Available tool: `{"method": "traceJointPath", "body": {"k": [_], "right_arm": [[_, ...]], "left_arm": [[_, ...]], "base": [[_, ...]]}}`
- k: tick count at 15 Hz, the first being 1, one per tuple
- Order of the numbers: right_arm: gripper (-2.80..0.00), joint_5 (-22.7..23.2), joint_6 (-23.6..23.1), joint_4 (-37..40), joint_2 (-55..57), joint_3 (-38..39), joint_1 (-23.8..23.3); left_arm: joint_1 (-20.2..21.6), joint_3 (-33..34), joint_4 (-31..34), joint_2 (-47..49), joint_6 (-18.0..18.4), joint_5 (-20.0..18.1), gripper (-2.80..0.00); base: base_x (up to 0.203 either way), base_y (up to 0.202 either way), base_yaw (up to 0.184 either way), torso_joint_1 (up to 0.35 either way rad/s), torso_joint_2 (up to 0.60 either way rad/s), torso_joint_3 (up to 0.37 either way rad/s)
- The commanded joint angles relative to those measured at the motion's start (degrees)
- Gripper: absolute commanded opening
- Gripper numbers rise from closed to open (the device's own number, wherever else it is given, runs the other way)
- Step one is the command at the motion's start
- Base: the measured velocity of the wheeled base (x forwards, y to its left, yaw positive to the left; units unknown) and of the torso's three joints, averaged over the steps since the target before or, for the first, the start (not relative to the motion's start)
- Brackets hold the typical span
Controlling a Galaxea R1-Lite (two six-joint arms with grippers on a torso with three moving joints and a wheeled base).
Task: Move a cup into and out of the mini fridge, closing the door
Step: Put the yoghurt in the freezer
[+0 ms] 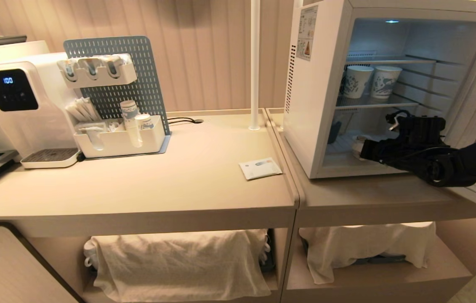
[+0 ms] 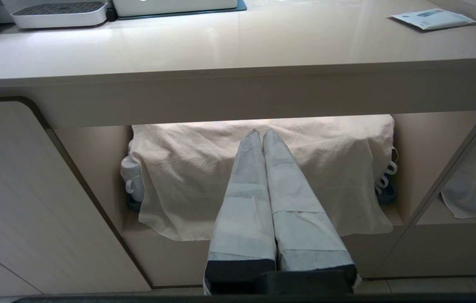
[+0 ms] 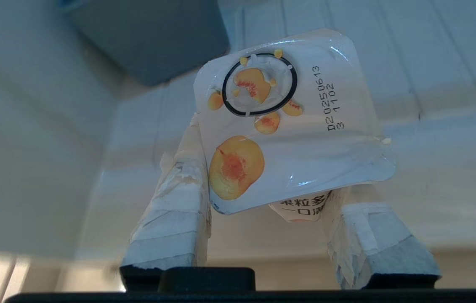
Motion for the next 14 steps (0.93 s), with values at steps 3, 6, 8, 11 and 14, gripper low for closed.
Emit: {"method": "traceJointPath", "body": {"k": [3,6,8,11,14], "right_arm": [[-2.8,0.2,-0.1,-0.2,3.0,-3.4,0.0],[-2.8,0.0,-0.5,0.0,4.1,-4.3,-0.1],[-2.8,-0.1,-1.0,-0.1,3.8,-4.3,-0.2],[-2.8,0.0,-1.6,0.1,3.1,-3.6,-0.7],[-2.8,-0.1,-1.6,-0.4,2.3,-3.3,-0.9]], "left_arm": [[0.0,0.0,0.0,0.0,0.0,0.0,-2.8],[0.0,0.0,0.0,0.0,0.0,0.0,-2.8],[0.0,0.0,0.0,0.0,0.0,0.0,-2.8],[0.0,0.0,0.0,0.0,0.0,0.0,-2.8],[0.0,0.0,0.0,0.0,0.0,0.0,-2.8]], "base": [[0.0,0.0,0.0,0.0,0.0,0.0],[0.0,0.0,0.0,0.0,0.0,0.0],[0.0,0.0,0.0,0.0,0.0,0.0],[0.0,0.0,0.0,0.0,0.0,0.0],[0.0,0.0,0.0,0.0,0.0,0.0]]}}
